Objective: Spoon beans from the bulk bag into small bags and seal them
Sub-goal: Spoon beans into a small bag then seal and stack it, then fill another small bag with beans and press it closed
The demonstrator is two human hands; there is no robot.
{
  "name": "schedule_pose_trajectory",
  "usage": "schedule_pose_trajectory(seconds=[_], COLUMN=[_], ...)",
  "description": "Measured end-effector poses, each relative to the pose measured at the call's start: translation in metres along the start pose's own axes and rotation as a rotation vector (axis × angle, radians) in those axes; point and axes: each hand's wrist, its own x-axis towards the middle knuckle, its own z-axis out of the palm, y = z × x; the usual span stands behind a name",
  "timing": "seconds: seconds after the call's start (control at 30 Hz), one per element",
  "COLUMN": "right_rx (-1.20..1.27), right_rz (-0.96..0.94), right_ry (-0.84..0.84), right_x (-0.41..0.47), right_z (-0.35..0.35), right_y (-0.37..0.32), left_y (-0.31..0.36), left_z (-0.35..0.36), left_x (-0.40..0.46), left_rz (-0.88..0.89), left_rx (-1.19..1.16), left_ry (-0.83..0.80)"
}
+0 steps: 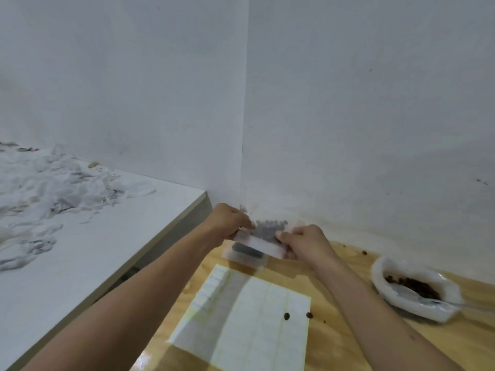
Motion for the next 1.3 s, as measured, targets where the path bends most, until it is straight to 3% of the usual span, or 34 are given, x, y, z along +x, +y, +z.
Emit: schedule_pose_trajectory(seconds=[0.1,0.23,0.4,0.53,0.67,0.77,1.07,1.3], right_rx=[-0.164,-0.37,-0.487,-0.483,-0.438,-0.489,-0.559,-0.745], right_rz=[-0.045,-0.01,-0.01,-0.046,-0.11,-0.16,-0.053,0.358], right_ry=[0.088,0.078,0.074,0.084,0.089,0.122,0.422,0.445], right_x=[0.01,0.018,0.023,0.014,0.001,-0.014,-0.097,-0.187], right_z=[0.029,0.055,0.062,0.051,0.02,-0.022,-0.182,-0.275], right_y=[-0.003,0.005,0.008,0.002,-0.002,-0.007,0.026,0.104], left_y=[-0.021,-0.044,-0.053,-0.052,-0.04,-0.02,0.04,0.042], left_z=[-0.003,0.0,-0.004,-0.006,0.001,0.024,0.171,0.296], left_x=[0.009,0.016,0.019,0.012,-0.009,-0.022,-0.1,-0.187], left_rz=[0.053,0.09,0.105,0.143,0.278,0.392,0.642,0.772], left_rx=[0.109,0.349,0.384,0.386,0.422,0.432,0.306,0.495], left_ry=[0.086,0.136,0.145,0.185,0.305,0.294,-0.056,-0.55])
